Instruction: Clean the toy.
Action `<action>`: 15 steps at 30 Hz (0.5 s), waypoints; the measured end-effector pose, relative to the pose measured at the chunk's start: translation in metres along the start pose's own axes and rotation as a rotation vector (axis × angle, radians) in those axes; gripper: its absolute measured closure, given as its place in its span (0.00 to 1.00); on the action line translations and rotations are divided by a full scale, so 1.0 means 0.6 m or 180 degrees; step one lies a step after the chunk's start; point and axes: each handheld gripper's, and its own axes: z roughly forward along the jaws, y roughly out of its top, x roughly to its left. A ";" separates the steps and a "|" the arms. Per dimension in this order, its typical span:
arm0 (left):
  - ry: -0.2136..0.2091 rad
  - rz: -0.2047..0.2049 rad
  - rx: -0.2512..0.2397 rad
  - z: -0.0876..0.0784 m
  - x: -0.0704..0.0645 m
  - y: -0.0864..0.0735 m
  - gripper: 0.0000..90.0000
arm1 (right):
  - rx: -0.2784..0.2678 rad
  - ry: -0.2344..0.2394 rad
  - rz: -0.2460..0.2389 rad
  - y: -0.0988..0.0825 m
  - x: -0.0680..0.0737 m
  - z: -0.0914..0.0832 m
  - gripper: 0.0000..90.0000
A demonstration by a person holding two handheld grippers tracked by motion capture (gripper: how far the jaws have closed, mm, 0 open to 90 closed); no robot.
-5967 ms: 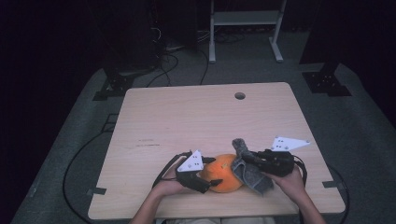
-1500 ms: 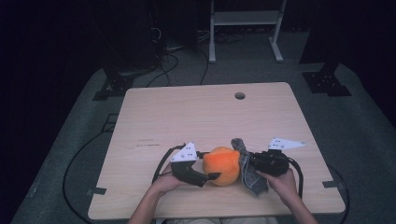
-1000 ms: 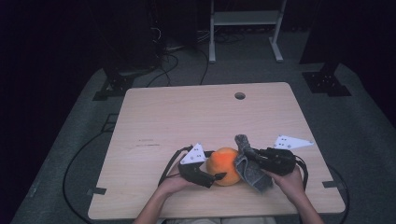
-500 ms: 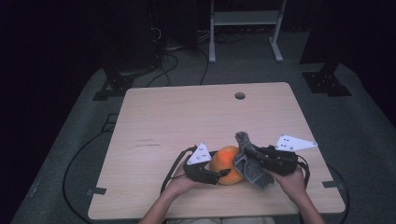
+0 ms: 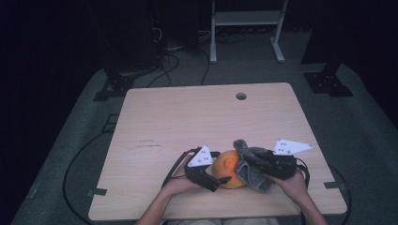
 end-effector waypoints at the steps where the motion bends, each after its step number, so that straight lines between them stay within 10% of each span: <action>1: 0.0000 0.0000 0.0000 0.000 0.000 0.000 0.14 | 0.0000 0.0000 0.0000 0.000 0.000 0.000 0.86; 6: -0.0016 -0.0052 -0.0065 0.000 -0.002 -0.006 0.31 | 0.0053 -0.0060 -0.0027 0.008 0.003 0.002 0.86; 15: -0.0099 -0.0100 -0.0062 -0.006 0.001 -0.015 0.34 | 0.0064 0.0130 -0.0354 0.043 0.054 0.025 0.86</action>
